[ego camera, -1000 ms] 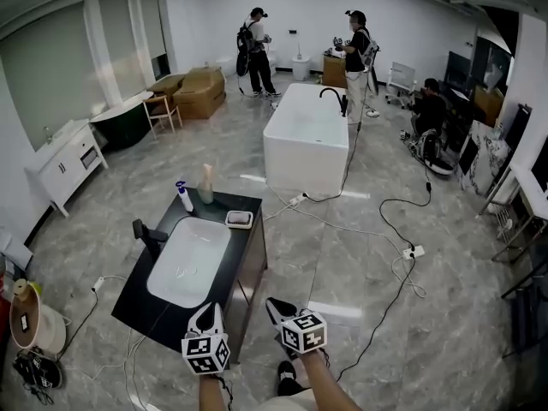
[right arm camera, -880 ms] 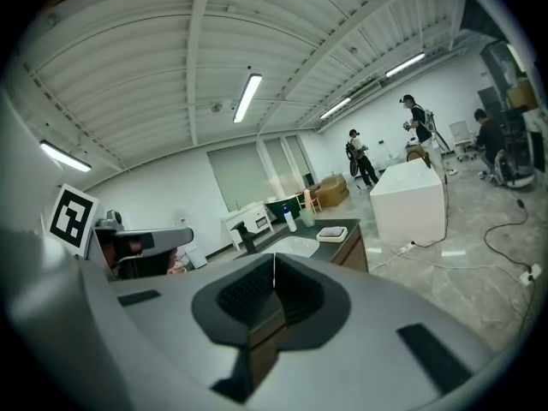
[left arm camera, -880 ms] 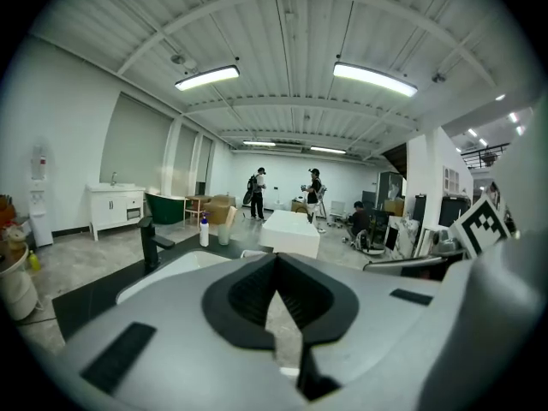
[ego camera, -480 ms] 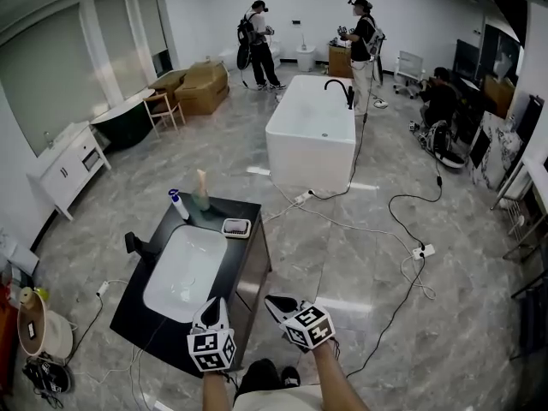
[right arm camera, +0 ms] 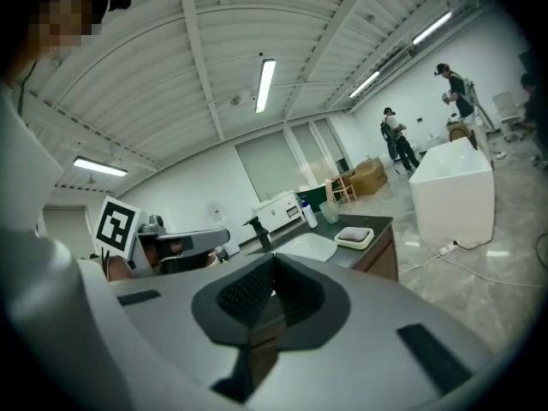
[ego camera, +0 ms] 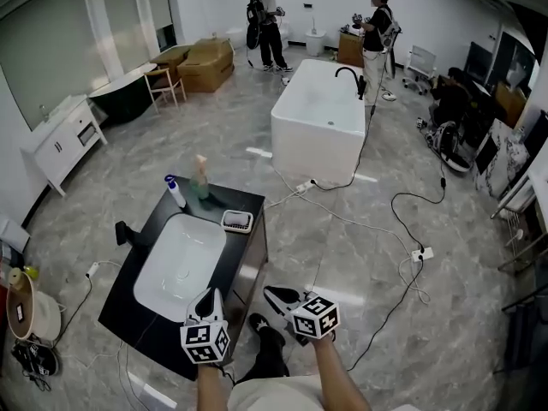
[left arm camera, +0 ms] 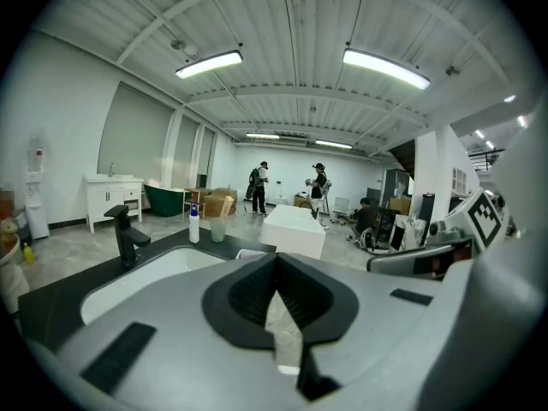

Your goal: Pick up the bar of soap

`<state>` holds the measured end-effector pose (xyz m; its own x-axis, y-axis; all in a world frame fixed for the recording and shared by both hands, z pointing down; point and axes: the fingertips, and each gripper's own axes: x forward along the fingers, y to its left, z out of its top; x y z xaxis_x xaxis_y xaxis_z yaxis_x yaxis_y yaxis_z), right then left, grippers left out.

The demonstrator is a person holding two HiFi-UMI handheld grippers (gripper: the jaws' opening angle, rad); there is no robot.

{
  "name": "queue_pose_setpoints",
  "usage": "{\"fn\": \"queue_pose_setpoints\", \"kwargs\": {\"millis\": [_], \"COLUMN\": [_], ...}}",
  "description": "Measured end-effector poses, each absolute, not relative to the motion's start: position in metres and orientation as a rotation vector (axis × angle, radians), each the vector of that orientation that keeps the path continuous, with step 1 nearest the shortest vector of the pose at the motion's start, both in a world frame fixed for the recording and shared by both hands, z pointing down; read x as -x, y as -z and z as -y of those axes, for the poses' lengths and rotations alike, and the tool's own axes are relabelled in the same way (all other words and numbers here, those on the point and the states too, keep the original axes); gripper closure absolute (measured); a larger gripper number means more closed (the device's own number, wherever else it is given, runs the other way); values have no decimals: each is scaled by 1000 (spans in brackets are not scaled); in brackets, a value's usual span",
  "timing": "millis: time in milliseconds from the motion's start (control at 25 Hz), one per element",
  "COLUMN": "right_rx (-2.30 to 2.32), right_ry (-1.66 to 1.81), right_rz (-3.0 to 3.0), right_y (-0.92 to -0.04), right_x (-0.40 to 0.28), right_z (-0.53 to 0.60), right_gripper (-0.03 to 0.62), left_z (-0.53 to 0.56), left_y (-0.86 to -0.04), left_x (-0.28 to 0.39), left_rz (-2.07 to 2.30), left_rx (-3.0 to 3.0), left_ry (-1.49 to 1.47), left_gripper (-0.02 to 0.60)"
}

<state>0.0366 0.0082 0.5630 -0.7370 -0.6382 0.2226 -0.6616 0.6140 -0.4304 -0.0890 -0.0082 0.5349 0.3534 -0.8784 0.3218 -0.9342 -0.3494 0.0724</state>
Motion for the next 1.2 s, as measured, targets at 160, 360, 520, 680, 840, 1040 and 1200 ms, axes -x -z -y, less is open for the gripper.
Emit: {"fn": "queue_pose_setpoints", "kwargs": {"millis": [160, 360, 520, 680, 840, 1040, 1200], "right_rx": [-1091, -1113, -1129, -1085, -1009, -978, -936], "right_ry": [-805, -854, -873, -872, -830, -784, -698], "right_rz": [2763, 2726, 2687, 2642, 2600, 2572, 2515], "right_y": [-568, -572, -571, -579, -588, -593, -602], "right_x": [-35, -44, -50, -48, -31, -21, -20], "right_z": [22, 71, 119, 158, 194, 219, 231], "right_gripper": [589, 589, 589, 589, 590, 589, 589], "left_z": [42, 93, 133, 165, 197, 217, 223], "left_y": [-544, -545, -542, -551, -563, -565, -576], "left_x": [87, 76, 76, 75, 75, 81, 83], "left_rz": [1630, 1621, 1606, 1589, 1563, 1559, 1542], "left_rx": [-2318, -2294, -2288, -2270, -2259, -2254, -2227], "left_ry": [-289, -261, -267, -295, -312, -320, -329], "left_gripper": [577, 577, 577, 577, 577, 575, 575]}}
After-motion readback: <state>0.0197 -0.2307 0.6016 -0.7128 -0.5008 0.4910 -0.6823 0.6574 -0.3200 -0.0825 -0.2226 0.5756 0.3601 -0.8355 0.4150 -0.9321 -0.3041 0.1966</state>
